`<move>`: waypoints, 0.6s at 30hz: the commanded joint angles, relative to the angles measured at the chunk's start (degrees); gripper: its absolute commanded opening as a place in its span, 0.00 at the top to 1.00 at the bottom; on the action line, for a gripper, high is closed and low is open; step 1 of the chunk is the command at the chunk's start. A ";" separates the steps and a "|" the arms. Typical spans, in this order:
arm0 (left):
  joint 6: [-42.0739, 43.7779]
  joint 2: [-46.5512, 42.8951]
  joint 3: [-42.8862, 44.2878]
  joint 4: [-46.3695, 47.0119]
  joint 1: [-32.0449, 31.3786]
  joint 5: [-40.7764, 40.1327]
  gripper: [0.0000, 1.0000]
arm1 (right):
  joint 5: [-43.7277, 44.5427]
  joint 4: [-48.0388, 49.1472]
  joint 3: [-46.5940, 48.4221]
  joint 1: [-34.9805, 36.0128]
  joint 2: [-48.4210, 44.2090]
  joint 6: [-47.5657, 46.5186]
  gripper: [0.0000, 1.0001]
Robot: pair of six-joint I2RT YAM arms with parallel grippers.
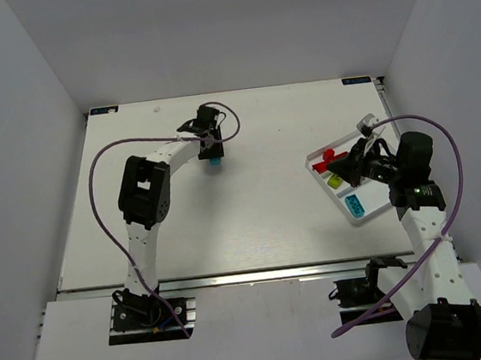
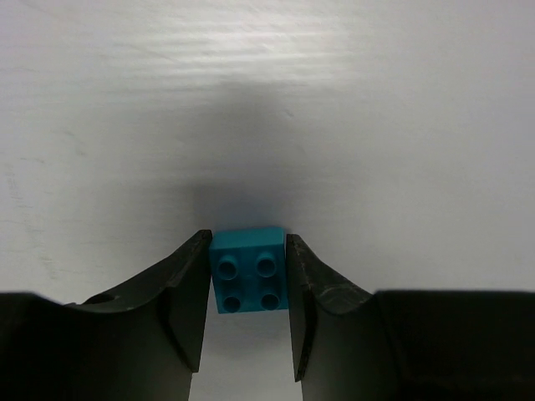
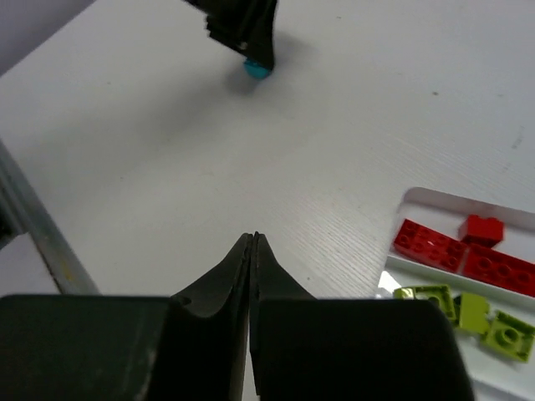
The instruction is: Sort the legos into containers by color
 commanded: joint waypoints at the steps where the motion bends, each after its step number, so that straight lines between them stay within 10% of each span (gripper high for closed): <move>1: 3.97 -9.38 -5.28 6.40 -1.55 16.16 0.88 | 12.01 2.40 0.15 -0.56 0.03 3.76 1.00; 9: 2.67 -18.80 -16.90 24.34 -8.65 49.75 0.96 | 37.89 5.91 -0.20 -2.24 -4.19 10.80 1.00; 18: -7.87 -6.87 -9.19 38.94 -21.05 54.00 0.96 | 43.25 6.45 0.06 -5.92 -7.00 11.86 1.00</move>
